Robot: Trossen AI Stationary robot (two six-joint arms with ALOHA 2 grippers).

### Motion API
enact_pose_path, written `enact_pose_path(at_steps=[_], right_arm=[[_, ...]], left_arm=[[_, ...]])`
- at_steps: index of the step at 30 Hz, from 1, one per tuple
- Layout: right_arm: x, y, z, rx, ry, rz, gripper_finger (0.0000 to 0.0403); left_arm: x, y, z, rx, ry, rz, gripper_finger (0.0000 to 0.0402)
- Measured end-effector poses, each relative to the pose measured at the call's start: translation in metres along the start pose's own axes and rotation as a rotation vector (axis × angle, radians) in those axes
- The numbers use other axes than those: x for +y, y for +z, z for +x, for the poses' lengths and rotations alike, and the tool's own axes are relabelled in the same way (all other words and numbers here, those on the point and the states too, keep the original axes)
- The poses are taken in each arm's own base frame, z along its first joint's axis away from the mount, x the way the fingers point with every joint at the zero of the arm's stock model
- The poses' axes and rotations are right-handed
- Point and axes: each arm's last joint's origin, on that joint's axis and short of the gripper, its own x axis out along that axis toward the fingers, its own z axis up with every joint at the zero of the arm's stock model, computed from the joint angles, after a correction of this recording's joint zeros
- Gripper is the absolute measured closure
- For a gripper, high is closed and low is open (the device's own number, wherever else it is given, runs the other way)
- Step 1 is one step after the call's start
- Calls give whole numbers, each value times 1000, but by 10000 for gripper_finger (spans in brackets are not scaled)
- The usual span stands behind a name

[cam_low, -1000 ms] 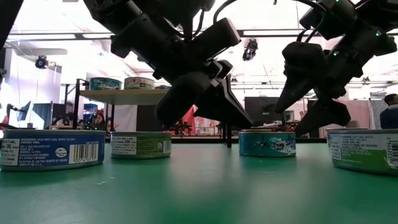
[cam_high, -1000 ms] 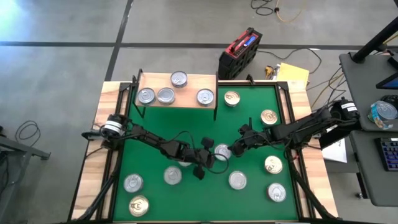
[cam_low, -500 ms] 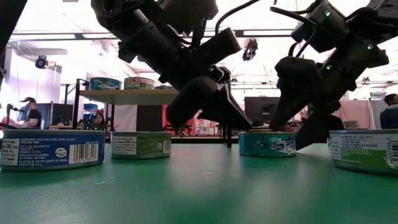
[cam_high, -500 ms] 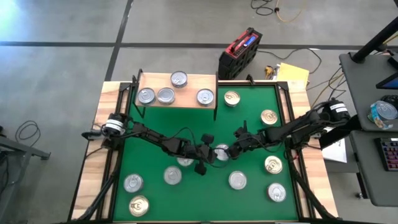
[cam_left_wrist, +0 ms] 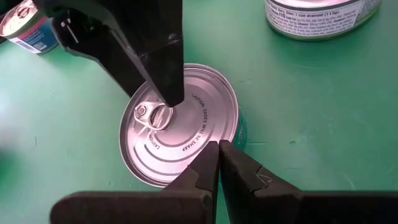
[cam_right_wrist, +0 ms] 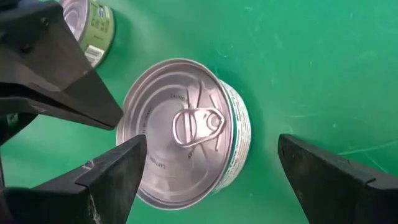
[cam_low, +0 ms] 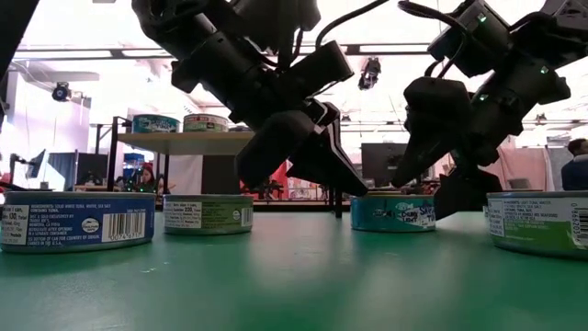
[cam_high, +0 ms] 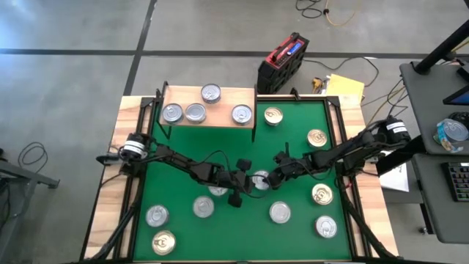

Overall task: Stack canned seafood by type on shelf
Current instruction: Stack the center light blue tuna can on top of the light blue tuna can on the shelf

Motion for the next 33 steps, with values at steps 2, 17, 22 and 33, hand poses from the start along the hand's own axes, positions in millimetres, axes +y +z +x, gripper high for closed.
enact_pose_path(at_steps=[2,17,22,33], right_arm=[[0,0,0,7,4,1,49],[4,2,0,-9,51,3,51],[6,3,0,-1,69,0,51],[10,5,0,-30,102,-20,70]], left_arm=[[-1,-2,0,4,-2,0,401],[-4,-13,0,-15,3,-44,401],[-5,-14,0,-15,-7,-51,401],[-5,-14,0,-14,-17,-69,401]])
